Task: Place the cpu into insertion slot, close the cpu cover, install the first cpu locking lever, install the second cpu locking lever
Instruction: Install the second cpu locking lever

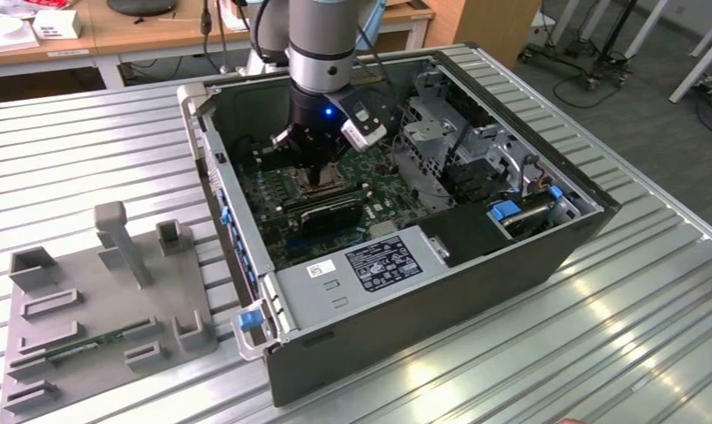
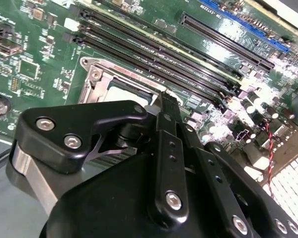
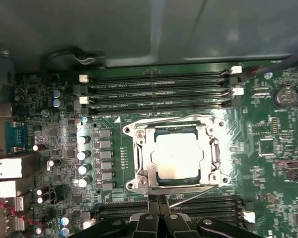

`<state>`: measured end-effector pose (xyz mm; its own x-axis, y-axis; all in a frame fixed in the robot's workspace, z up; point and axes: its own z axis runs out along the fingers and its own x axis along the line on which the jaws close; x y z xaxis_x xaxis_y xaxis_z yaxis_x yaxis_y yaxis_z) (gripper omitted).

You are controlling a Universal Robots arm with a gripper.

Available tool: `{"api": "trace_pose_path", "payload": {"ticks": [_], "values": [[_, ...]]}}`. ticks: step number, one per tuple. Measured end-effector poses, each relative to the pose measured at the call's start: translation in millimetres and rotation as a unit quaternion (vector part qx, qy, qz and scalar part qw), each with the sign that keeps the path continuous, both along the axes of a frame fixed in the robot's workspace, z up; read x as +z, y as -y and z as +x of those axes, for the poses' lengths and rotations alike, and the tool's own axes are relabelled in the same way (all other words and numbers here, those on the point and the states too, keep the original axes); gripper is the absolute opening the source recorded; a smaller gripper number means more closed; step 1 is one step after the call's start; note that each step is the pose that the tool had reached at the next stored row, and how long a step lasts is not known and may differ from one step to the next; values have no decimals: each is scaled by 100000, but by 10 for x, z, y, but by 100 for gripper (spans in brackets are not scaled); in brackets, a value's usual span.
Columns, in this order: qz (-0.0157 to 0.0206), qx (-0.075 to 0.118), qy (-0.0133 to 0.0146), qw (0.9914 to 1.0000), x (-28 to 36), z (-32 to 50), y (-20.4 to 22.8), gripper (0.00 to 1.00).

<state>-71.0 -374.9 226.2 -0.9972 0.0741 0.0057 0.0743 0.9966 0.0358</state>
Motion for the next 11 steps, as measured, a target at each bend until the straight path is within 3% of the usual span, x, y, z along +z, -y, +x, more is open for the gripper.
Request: {"api": "trace_pose_path", "payload": {"ticks": [11], "values": [[-38, -3, -2, 100000, -197, -120, 0, 11]]}}
